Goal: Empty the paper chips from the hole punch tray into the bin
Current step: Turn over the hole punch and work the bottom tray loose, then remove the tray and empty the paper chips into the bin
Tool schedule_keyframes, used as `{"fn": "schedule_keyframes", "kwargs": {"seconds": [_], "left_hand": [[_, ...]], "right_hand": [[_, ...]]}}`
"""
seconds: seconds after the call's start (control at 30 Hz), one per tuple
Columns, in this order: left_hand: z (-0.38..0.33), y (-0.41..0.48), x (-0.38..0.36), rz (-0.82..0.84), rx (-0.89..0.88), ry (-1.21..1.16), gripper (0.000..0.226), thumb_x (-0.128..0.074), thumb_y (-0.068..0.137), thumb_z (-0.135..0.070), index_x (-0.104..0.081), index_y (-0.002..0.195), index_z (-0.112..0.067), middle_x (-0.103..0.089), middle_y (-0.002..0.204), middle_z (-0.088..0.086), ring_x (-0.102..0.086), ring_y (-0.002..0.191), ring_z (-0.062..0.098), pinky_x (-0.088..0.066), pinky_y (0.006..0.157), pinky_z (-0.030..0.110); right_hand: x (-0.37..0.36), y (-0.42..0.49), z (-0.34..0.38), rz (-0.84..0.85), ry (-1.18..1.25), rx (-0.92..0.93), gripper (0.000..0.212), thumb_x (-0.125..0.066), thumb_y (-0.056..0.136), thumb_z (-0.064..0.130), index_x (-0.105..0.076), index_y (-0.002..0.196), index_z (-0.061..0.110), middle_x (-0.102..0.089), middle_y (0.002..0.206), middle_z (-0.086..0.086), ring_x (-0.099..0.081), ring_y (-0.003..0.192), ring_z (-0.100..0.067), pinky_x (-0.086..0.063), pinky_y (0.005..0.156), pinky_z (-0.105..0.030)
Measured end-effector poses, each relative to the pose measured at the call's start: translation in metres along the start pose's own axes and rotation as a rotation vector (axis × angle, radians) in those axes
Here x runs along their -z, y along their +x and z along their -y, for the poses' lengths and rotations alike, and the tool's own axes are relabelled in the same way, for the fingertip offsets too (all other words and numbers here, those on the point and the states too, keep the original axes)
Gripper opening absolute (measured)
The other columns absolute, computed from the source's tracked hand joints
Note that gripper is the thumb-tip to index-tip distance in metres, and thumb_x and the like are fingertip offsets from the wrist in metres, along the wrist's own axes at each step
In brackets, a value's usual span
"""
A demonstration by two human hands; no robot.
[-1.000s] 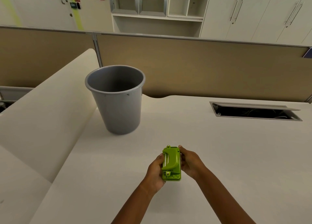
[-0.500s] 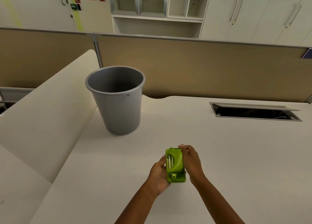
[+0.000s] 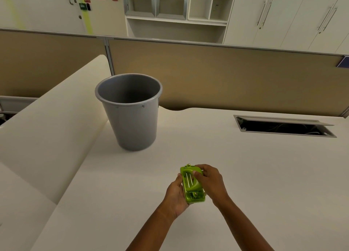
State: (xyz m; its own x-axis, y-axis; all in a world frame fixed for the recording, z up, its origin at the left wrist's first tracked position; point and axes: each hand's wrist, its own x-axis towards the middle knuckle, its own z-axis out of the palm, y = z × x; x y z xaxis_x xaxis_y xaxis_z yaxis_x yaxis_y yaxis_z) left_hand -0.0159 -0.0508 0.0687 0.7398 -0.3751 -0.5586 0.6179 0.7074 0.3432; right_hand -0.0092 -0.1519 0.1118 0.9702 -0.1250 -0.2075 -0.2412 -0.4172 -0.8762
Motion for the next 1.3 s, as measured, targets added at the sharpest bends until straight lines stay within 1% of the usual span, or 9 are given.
{"fn": "schedule_keyframes", "kwargs": {"seconds": [0.1, 0.27, 0.47, 0.57, 0.63, 0.73, 0.93, 1.07, 1.3], "left_hand": [[-0.001, -0.001, -0.001, -0.007, 0.008, -0.001, 0.047, -0.024, 0.100, -0.038, -0.060, 0.098, -0.009, -0.066, 0.089, 0.017, -0.067, 0.075, 0.031, -0.058, 0.053, 0.038], [-0.004, 0.001, 0.000, -0.006, -0.007, -0.036, 0.049, -0.024, 0.099, -0.040, -0.062, 0.094, -0.010, -0.074, 0.068, 0.017, -0.057, 0.082, 0.031, -0.045, 0.074, 0.045], [-0.008, 0.004, 0.000, 0.006, -0.039, -0.009, 0.048, -0.024, 0.098, -0.041, -0.062, 0.092, -0.011, -0.074, 0.066, 0.015, -0.062, 0.073, 0.030, -0.044, 0.071, 0.037], [-0.006, 0.006, -0.002, 0.016, -0.057, 0.019, 0.051, -0.022, 0.098, -0.042, -0.062, 0.095, -0.011, -0.076, 0.072, 0.013, -0.070, 0.067, 0.028, -0.049, 0.069, 0.035], [-0.005, 0.007, -0.004, 0.040, -0.062, 0.021, 0.057, -0.021, 0.098, -0.042, -0.068, 0.090, -0.010, -0.076, 0.074, 0.014, -0.073, 0.063, 0.028, -0.056, 0.062, 0.033], [-0.004, 0.007, -0.007, 0.107, -0.065, 0.003, 0.073, -0.020, 0.098, -0.042, -0.079, 0.071, -0.008, -0.077, 0.074, 0.015, -0.073, 0.061, 0.028, -0.059, 0.055, 0.036], [-0.003, 0.006, -0.007, 0.140, -0.061, 0.003, 0.075, -0.019, 0.098, -0.042, -0.079, 0.069, -0.008, -0.077, 0.075, 0.014, -0.074, 0.064, 0.027, -0.060, 0.053, 0.036], [-0.003, 0.006, -0.007, 0.155, -0.059, -0.006, 0.073, -0.021, 0.097, -0.043, -0.079, 0.072, -0.007, -0.077, 0.077, 0.016, -0.074, 0.065, 0.029, -0.060, 0.055, 0.039], [-0.003, 0.008, -0.006, 0.119, -0.059, 0.001, 0.072, -0.022, 0.098, -0.043, -0.079, 0.071, -0.007, -0.076, 0.075, 0.015, -0.074, 0.064, 0.027, -0.059, 0.058, 0.036]], "right_hand": [[0.001, 0.000, 0.001, 0.003, 0.070, -0.002, 0.024, -0.058, 0.086, 0.010, -0.065, 0.108, 0.004, -0.069, 0.107, -0.014, -0.064, 0.099, -0.026, -0.050, 0.086, -0.034], [0.009, 0.006, 0.000, 0.079, 0.342, -0.088, 0.023, -0.051, 0.089, 0.003, -0.065, 0.106, -0.005, -0.064, 0.090, -0.015, -0.059, 0.081, -0.024, -0.048, 0.073, -0.032], [0.025, 0.013, -0.011, 0.219, 0.957, -0.335, 0.027, -0.035, 0.095, 0.005, -0.061, 0.089, 0.000, -0.067, 0.064, -0.009, -0.064, 0.055, -0.018, -0.057, 0.049, -0.024], [0.029, 0.015, -0.020, 0.220, 1.192, -0.485, 0.030, -0.035, 0.095, 0.001, -0.061, 0.083, -0.005, -0.068, 0.066, -0.018, -0.068, 0.057, -0.027, -0.059, 0.048, -0.036], [0.030, 0.013, -0.017, 0.256, 1.246, -0.492, 0.017, -0.051, 0.076, -0.016, -0.065, 0.075, -0.006, -0.069, 0.059, -0.019, -0.069, 0.048, -0.025, -0.058, 0.045, -0.038], [0.031, 0.014, -0.023, 0.278, 1.319, -0.465, 0.059, -0.068, 0.024, -0.025, -0.064, 0.081, -0.011, -0.068, 0.060, -0.022, -0.068, 0.046, -0.027, -0.058, 0.045, -0.038], [0.029, 0.011, -0.024, 0.275, 1.320, -0.517, 0.059, -0.055, 0.034, -0.022, -0.059, 0.091, -0.008, -0.067, 0.058, -0.021, -0.067, 0.043, -0.024, -0.057, 0.042, -0.034], [0.031, 0.008, -0.020, 0.288, 1.223, -0.515, 0.021, -0.045, 0.076, -0.009, -0.061, 0.089, -0.008, -0.070, 0.062, -0.022, -0.070, 0.049, -0.026, -0.058, 0.043, -0.036], [0.036, 0.015, -0.020, 0.266, 1.078, -0.456, 0.034, -0.035, 0.094, 0.005, -0.066, 0.080, -0.001, -0.070, 0.053, -0.012, -0.067, 0.044, -0.020, -0.057, 0.043, -0.029]]}}
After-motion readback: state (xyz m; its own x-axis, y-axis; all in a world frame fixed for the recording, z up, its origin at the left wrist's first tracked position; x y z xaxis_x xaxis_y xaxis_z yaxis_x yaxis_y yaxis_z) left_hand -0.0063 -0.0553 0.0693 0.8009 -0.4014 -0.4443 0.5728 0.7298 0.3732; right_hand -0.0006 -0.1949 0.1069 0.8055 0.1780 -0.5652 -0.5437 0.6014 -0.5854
